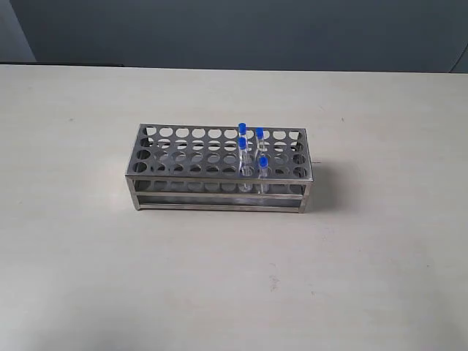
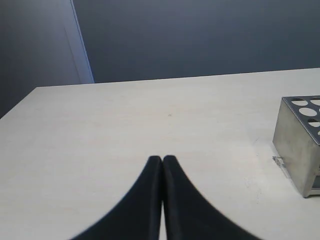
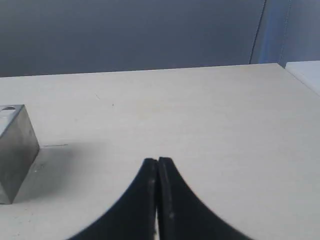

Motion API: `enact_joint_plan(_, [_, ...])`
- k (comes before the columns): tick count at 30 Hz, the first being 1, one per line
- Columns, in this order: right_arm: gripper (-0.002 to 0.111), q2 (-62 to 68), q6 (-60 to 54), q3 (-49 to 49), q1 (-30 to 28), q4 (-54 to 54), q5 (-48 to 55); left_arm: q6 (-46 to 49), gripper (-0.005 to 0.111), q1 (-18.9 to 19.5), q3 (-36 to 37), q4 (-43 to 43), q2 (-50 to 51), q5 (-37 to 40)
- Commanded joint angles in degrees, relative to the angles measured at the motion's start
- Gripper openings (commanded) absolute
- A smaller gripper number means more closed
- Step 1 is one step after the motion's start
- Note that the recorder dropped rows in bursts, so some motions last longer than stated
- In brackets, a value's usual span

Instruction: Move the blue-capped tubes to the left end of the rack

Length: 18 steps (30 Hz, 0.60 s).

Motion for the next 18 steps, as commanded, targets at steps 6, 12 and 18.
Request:
enact_joint_plan(6, [-0.001, -0.47, 2.44, 0.11, 0.20, 14.50, -25.77, -0.21, 0.000, -0.23, 0.29, 0.00, -0.21, -0.81])
enact_joint_plan(12, [-0.001, -0.47, 7.72, 0.11, 0.20, 33.14, -28.50, -0.21, 0.000, -0.23, 0.29, 0.00, -0.21, -0.81])
enact_joint_plan(18, [-0.001, -0.47, 7.72, 0.11, 0.20, 30.90, -26.30, -0.21, 0.000, -0.23, 0.29, 0.00, -0.21, -0.81])
